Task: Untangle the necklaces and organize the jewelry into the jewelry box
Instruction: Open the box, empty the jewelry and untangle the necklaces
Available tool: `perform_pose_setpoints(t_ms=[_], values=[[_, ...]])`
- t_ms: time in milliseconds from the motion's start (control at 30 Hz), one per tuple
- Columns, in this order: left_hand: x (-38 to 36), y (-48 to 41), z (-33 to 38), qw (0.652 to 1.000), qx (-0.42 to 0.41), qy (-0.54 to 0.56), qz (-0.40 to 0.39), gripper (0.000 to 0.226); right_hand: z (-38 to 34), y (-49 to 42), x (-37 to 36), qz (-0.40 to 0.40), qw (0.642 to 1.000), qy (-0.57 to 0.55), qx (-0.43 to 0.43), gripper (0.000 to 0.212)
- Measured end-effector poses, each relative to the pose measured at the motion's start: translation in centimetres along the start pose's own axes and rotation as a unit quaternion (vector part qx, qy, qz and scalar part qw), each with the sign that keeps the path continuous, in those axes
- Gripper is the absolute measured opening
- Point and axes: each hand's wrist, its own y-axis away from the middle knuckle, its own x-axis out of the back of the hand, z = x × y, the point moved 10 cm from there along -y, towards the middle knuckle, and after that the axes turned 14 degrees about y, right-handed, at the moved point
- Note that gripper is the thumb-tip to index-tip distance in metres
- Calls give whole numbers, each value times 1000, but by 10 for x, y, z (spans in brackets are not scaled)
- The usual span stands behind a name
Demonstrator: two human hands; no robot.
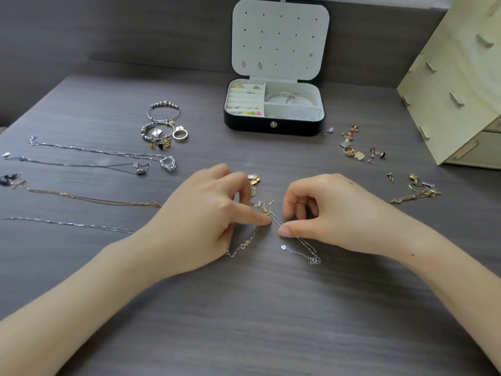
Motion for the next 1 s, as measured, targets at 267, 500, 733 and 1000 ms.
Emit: perform_pose_setpoints(t_ms=[267, 500, 733, 1000], values=[[3, 25, -3, 999, 15, 27, -22, 59, 5, 0, 1, -12, 1000, -15, -12, 19], [6, 43, -2, 997, 20, 72, -32, 63, 5, -1, 1, -12, 999, -28, -12, 17], [-3, 47, 7, 990, 22, 118, -80, 62, 5, -2, 1, -13, 999, -29, -8, 15], [12, 28, -5, 995, 55, 89, -1, 52, -1, -8, 8, 41, 998, -56, 1, 16]])
